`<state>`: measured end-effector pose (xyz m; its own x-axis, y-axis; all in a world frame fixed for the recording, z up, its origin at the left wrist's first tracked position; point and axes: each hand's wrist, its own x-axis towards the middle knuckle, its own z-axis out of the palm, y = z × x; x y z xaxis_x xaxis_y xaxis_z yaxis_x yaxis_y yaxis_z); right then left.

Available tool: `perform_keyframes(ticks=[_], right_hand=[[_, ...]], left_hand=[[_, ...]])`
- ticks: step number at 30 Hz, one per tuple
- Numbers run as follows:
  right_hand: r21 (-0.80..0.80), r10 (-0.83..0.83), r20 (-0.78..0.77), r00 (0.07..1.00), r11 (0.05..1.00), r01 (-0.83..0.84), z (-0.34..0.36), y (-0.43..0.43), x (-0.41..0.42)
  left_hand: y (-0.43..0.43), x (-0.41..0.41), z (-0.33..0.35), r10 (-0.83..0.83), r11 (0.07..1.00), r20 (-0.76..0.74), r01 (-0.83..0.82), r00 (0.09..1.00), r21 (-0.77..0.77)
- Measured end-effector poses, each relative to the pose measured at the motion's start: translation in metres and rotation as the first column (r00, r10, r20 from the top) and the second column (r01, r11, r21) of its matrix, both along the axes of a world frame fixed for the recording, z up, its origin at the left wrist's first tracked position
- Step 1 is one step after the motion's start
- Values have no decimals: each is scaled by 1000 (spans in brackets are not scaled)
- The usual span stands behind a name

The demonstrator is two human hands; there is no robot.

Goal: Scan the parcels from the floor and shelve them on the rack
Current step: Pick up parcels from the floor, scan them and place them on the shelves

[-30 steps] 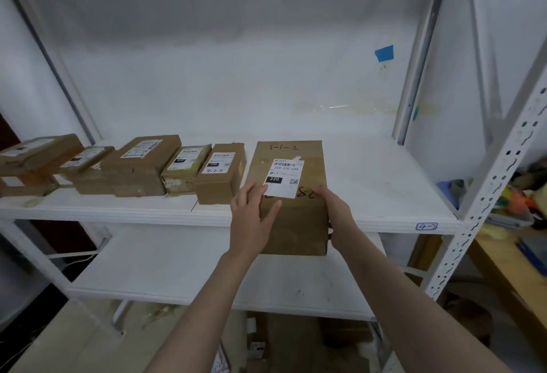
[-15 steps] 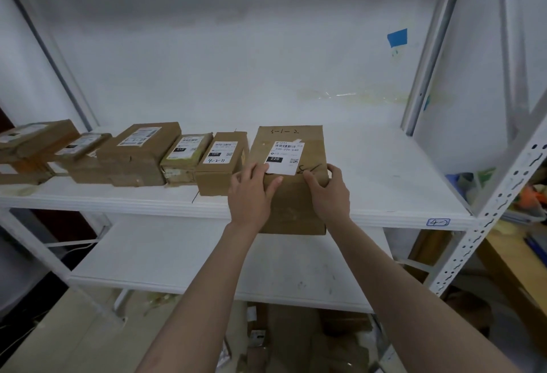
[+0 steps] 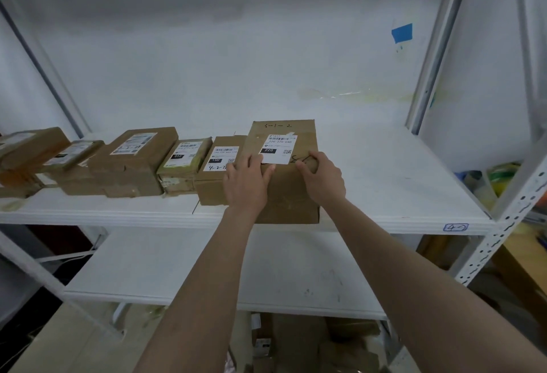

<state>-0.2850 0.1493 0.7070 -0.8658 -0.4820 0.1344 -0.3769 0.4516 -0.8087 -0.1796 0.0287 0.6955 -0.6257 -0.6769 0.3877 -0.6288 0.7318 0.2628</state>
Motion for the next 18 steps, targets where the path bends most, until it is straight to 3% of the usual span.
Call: perform_keyframes(ticks=[5,18], right_hand=[[-10,-10,8,1000,1000,10,0,-23,-8],[-106,-19,-3,1000,994,18,-15,-54,-30]], left_hand=[[-16,-12,-4,30,999,8,-30,1000,-46],[-37,-42,-13,62,998,-34,-61,997,22]])
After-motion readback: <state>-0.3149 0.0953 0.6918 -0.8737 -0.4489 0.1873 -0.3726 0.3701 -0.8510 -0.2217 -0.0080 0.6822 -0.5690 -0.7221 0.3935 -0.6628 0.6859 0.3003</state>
